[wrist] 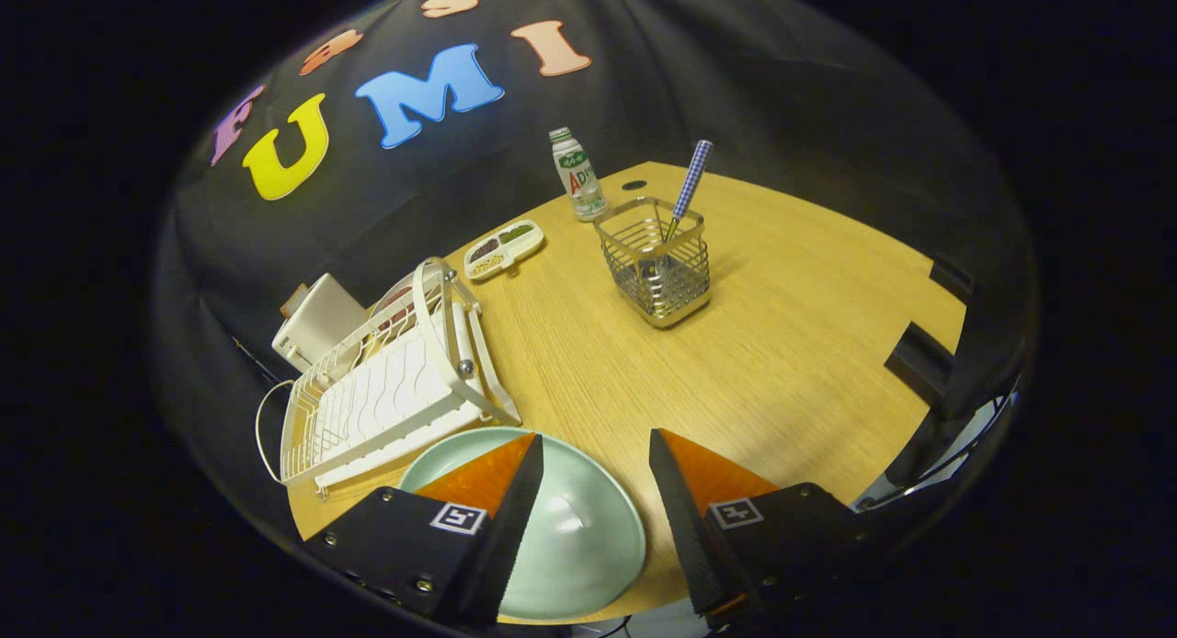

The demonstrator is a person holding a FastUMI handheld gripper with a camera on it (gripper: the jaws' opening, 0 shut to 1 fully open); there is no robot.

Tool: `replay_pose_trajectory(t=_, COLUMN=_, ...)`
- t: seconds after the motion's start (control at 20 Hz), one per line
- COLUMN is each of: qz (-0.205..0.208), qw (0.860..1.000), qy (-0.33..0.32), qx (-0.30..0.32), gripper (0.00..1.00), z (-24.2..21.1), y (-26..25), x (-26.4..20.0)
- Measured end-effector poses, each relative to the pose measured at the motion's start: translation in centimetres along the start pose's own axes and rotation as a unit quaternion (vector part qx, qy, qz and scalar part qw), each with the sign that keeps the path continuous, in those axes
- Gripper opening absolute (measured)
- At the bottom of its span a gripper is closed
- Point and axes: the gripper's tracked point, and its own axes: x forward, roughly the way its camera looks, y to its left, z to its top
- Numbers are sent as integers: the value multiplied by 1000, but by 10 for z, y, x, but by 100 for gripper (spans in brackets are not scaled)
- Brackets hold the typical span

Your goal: Take the plate from the dish rack, then take the spoon from the basket and place it into the plate.

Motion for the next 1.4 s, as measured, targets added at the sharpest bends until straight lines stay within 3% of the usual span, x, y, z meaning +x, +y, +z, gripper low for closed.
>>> replay_pose_trajectory(t=0.45, qz=-90, qw=989, qy=-120, qx=-6, gripper=73, z=140, y=-37, x=28)
replay_pose_trajectory(t=0.75, qz=-131, qw=981, qy=-134, qx=58, gripper=73, z=183, y=-73, x=67)
replay_pose_trajectory(t=1.05, qz=-130, qw=977, qy=-132, qx=105, gripper=73, z=201, y=-93, x=108)
replay_pose_trajectory(t=1.15, qz=-121, qw=979, qy=-120, qx=113, gripper=53, z=201, y=-93, x=123)
replay_pose_trajectory(t=1.2, qz=-115, qw=980, qy=-114, qx=112, gripper=36, z=198, y=-92, x=125)
replay_pose_trajectory(t=1.35, qz=-111, qw=982, qy=-111, qx=105, gripper=16, z=199, y=-89, x=132)
replay_pose_trajectory(t=1.4, qz=-107, qw=982, qy=-113, qx=104, gripper=16, z=200, y=-86, x=131)
